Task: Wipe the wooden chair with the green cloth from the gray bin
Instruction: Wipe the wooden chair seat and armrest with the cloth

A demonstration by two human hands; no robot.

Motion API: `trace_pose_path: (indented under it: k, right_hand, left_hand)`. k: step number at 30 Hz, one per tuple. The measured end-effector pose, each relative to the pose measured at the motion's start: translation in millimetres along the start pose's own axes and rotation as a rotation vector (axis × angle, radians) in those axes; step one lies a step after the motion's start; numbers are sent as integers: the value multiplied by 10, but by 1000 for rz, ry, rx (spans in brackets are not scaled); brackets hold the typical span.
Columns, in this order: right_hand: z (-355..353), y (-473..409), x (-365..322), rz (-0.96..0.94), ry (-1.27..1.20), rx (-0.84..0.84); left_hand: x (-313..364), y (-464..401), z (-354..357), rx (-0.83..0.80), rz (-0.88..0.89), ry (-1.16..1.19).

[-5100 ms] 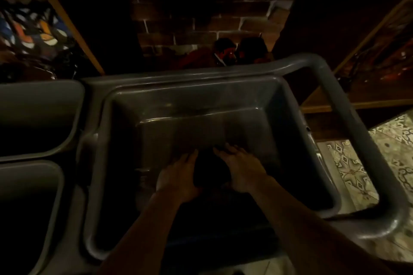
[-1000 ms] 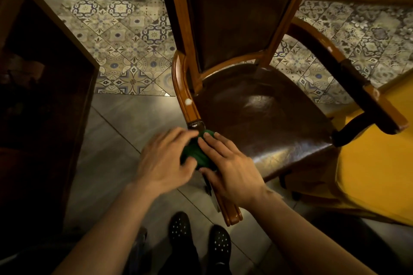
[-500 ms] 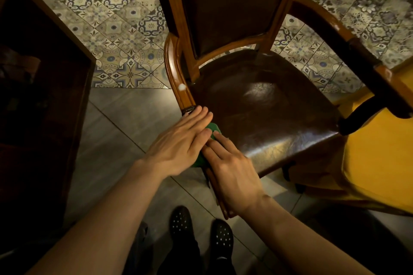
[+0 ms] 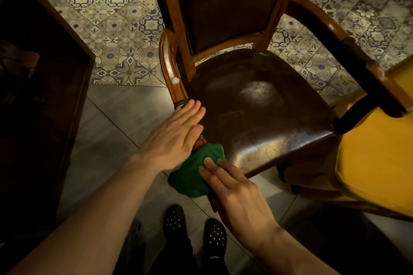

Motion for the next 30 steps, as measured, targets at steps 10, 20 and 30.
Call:
trace_pose_path:
  k: [10,20,30]
  right_hand:
    - [15,419,50,-107,-19,-181]
    - [-558,509,961,424,-989,-286]
    - [-1223,-943,1083,242,-798,239]
  left_hand:
    - [96,18,10,13,-42,-15]
    - [132,56,43,84,-47,22]
    - [126,104,159,188,-76,2]
Point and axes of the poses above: each hand's wrist, its own y-axis away from the middle knuckle, its own z-axis out of the palm, x = y × z, the point moved 8 cm from there along -y, towards the middle knuckle, and after that the axes turned 1 degree about y, right-handed, at the moved point
